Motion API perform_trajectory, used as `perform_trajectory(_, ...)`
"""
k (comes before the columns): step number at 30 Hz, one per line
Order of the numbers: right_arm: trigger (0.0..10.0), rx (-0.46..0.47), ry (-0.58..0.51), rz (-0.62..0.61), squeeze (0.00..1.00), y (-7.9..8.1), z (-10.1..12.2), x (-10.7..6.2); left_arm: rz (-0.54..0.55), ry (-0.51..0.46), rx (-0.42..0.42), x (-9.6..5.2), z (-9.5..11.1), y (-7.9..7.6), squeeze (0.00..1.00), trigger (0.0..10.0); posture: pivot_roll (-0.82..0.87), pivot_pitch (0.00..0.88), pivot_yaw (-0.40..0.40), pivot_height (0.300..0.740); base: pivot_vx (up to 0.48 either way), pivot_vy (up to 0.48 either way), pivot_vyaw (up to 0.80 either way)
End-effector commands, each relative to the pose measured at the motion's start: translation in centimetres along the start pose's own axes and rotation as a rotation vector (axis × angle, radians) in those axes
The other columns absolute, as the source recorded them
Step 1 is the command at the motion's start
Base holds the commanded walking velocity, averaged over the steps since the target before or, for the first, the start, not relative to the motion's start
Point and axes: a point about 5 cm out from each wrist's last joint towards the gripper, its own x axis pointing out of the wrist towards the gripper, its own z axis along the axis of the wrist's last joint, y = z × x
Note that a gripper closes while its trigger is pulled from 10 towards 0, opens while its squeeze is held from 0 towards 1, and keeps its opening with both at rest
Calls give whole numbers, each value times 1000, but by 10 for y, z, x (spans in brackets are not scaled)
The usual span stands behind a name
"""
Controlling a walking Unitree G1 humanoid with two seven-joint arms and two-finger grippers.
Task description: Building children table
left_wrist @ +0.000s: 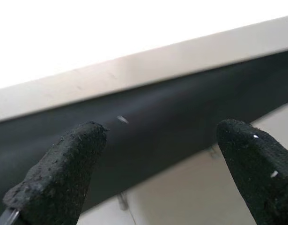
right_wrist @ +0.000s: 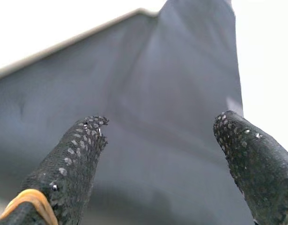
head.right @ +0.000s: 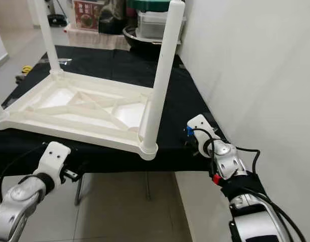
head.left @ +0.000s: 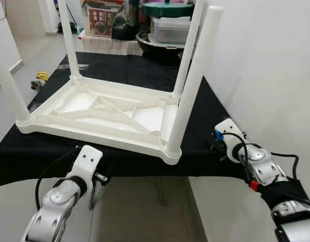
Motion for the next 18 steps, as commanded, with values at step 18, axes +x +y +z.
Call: perform_trajectory(18,10000,101,-116,-167,0,-4,41,7,46,5,53,22,12,42,0,10000,89,150,-107,740,0,0,0)
